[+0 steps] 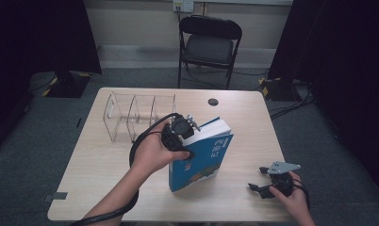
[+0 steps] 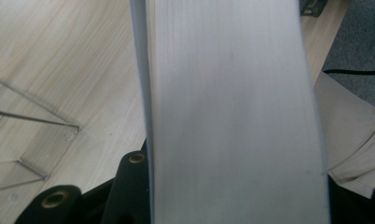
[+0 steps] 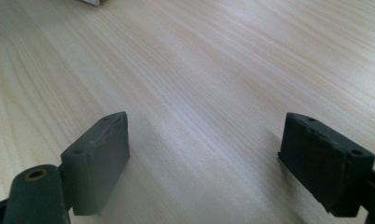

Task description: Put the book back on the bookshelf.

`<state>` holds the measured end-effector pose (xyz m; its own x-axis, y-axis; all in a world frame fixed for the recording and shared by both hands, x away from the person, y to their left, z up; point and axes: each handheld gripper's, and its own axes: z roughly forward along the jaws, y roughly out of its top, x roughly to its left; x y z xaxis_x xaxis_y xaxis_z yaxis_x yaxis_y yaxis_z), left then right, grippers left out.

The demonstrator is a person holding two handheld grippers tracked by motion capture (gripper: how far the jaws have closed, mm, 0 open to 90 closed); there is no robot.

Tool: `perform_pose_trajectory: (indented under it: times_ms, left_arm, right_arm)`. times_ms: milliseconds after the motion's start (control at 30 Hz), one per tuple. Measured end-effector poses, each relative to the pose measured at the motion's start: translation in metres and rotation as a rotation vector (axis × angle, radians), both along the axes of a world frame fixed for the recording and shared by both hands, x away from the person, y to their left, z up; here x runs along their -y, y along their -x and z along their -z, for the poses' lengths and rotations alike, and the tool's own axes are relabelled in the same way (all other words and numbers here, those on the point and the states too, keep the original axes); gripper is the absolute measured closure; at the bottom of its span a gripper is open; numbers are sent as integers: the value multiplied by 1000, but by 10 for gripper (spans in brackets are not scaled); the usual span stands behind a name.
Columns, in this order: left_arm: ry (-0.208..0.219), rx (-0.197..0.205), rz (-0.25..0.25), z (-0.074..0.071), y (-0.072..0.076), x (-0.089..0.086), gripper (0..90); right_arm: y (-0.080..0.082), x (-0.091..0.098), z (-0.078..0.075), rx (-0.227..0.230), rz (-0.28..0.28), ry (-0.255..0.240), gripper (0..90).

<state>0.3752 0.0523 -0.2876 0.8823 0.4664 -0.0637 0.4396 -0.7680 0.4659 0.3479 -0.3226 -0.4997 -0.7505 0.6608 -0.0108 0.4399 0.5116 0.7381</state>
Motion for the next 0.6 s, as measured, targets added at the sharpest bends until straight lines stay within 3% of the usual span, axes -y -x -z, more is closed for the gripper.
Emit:
perform_pose_trajectory:
  times_ms: [167, 600]
  left_arm:
    - [6, -6, -40, -6, 0, -12, 620]
    - [-8, 5, -84, -13, 0, -33, 620]
  right_arm:
    - [0, 0, 0, 0, 0, 0, 151]
    - [0, 0, 0, -1, 0, 0, 151]
